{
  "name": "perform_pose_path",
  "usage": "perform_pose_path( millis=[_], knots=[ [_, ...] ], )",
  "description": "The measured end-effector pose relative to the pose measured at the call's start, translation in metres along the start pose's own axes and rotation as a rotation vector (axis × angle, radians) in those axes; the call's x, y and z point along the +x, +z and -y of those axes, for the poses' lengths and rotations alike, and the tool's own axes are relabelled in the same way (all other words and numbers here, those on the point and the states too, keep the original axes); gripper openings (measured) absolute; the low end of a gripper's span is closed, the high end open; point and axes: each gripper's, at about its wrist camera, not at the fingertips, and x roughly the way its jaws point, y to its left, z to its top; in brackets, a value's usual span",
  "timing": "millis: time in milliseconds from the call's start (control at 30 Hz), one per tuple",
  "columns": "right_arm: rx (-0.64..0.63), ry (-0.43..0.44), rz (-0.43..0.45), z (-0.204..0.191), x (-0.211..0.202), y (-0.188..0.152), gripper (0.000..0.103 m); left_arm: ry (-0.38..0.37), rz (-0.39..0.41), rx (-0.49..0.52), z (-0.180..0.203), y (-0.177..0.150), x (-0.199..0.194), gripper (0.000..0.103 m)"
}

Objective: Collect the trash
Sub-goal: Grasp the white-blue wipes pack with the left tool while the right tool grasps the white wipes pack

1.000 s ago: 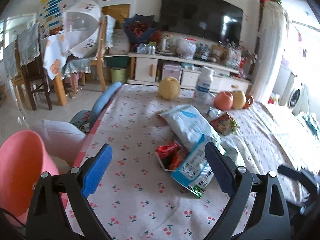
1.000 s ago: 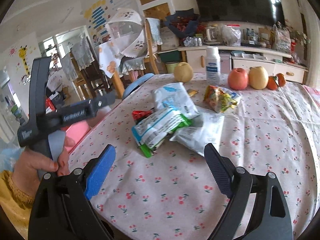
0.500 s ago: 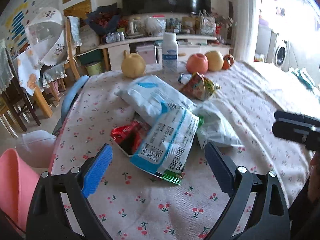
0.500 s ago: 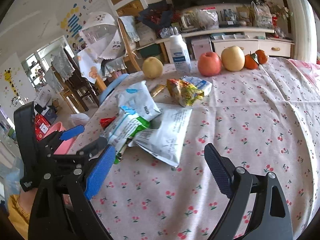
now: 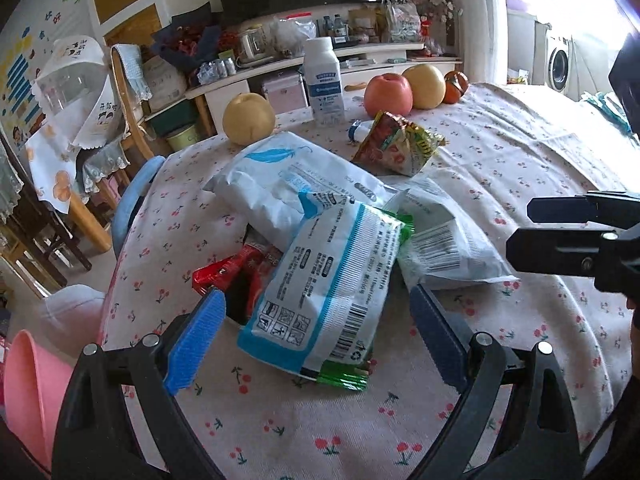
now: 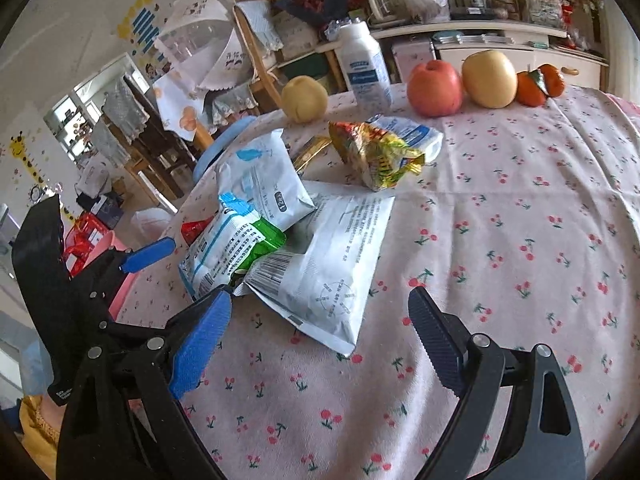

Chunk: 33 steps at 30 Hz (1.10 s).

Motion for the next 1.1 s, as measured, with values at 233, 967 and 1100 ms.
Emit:
perform_pose_path(
  millis=[233,967,1100],
  knots=[
    [-0.018,0.019,0.004,0.003,0.010,0.015,0.089,0.006,-0.031,0.006,0.003,0.003,0.015,0.079],
    [-0.178,0.084,0.046,-0.024,0.040,0.049,0.089,-0.056,-0.035,-0.248,-0.031,-0.001,0.003,0.053],
    [-0.200,0.094,0.046,-0.029,0.046,0.055,0.089,-0.062,-0.007,-0.323,-0.048,-0.005,-0.011,0.053]
  ],
)
